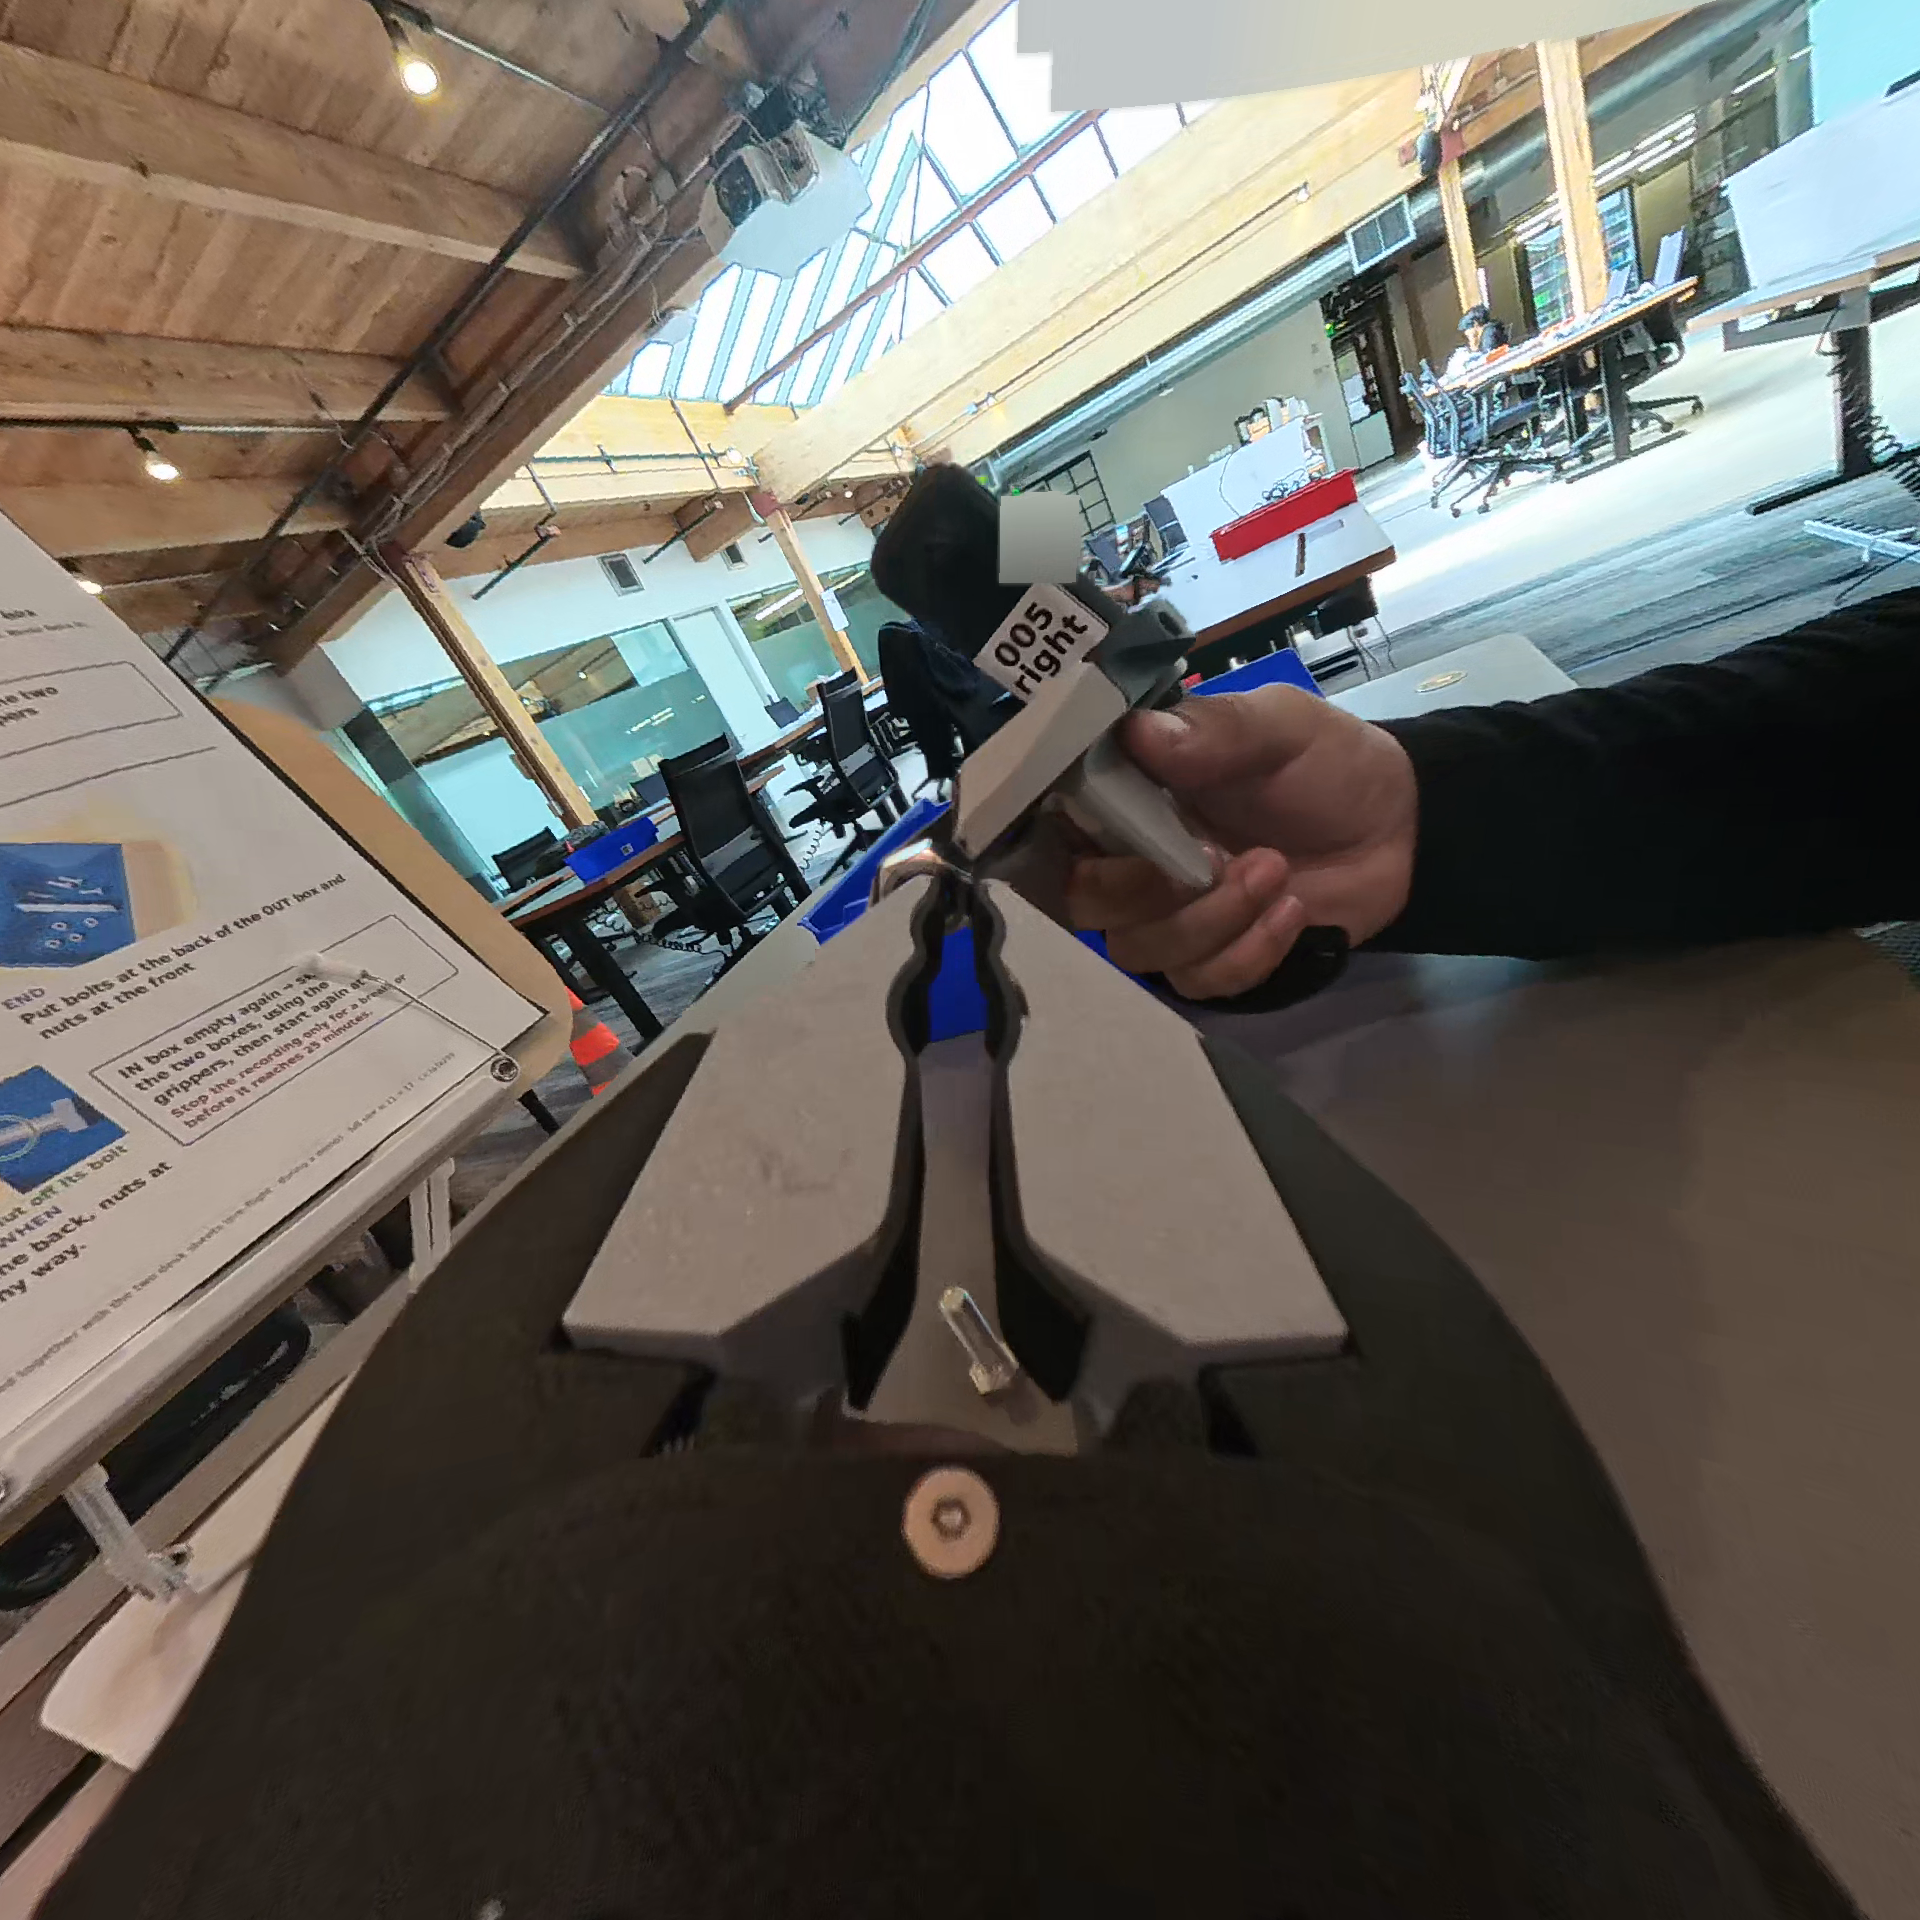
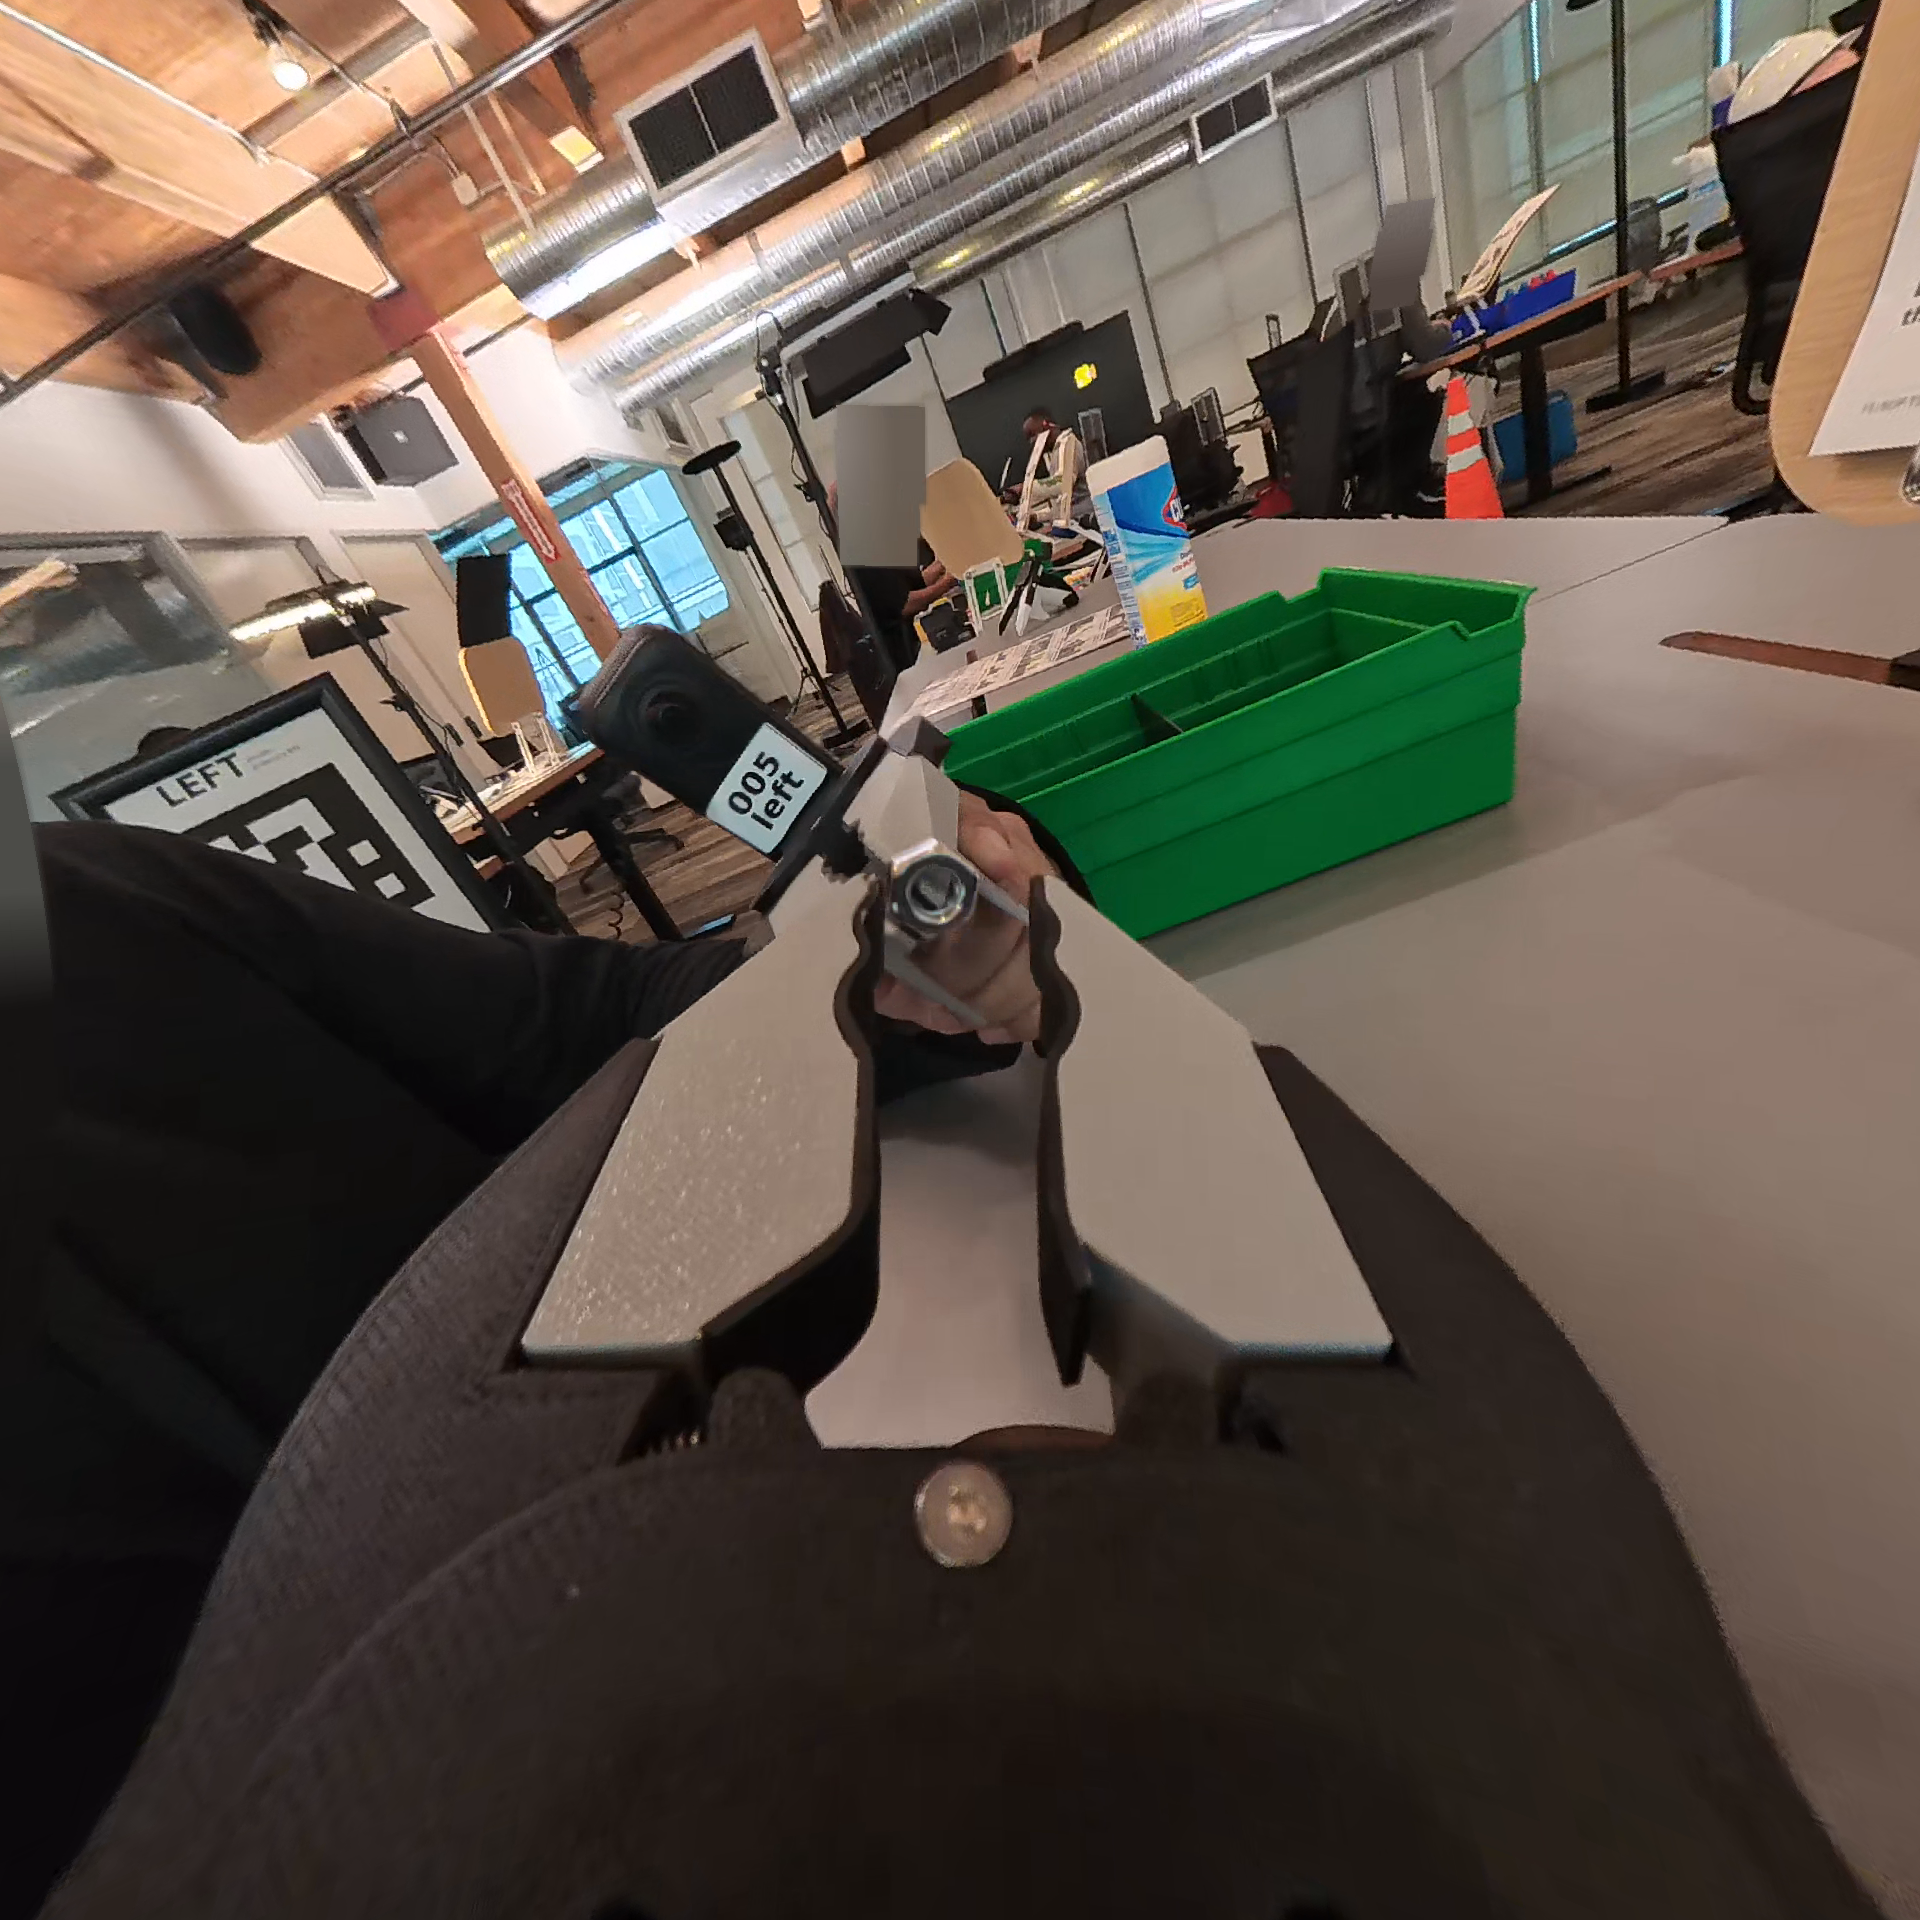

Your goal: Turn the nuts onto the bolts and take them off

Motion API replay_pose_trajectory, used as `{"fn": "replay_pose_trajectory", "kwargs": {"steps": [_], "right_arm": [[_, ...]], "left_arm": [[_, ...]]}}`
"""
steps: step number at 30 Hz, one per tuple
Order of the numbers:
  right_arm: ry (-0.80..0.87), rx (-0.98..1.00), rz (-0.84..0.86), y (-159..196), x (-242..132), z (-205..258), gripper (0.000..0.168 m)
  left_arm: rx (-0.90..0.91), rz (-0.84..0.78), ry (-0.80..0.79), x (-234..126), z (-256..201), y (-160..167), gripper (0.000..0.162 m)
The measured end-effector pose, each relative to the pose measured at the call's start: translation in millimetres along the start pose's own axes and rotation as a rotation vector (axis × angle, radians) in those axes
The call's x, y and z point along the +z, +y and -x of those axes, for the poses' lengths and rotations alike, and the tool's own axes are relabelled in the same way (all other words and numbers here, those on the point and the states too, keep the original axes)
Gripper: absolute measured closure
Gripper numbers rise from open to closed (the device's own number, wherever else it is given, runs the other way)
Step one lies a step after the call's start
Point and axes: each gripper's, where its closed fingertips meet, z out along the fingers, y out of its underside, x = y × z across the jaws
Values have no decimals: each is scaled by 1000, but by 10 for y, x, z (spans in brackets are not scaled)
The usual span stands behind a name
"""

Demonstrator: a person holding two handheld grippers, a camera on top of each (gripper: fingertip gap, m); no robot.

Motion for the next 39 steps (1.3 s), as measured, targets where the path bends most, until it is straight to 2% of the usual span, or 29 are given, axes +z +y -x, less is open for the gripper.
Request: {"fn": "replay_pose_trajectory", "kwargs": {"steps": [10,21,29,33,35,37,39], "right_arm": [[-129,116,-31,-2,30,99,151],[-153,143,-21,39,66,111,154],[-88,108,-3,58,72,42,154],[-9,85,-32,-12,-27,-101,154],[98,68,-34,-31,-121,-280,154],[236,3,15,3,-203,-463,154],[360,-63,71,41,-271,-609,154]], "left_arm": [[60,-19,-13,11,-34,-15,159],[56,-27,-22,15,-31,-34,159],[16,3,-52,19,-1,23,158],[-27,-23,-86,-33,97,-15,152],[-60,-27,-122,-72,204,-20,144],[-134,48,-153,-73,319,119,134],[-271,158,-69,-23,262,339,132]]}}
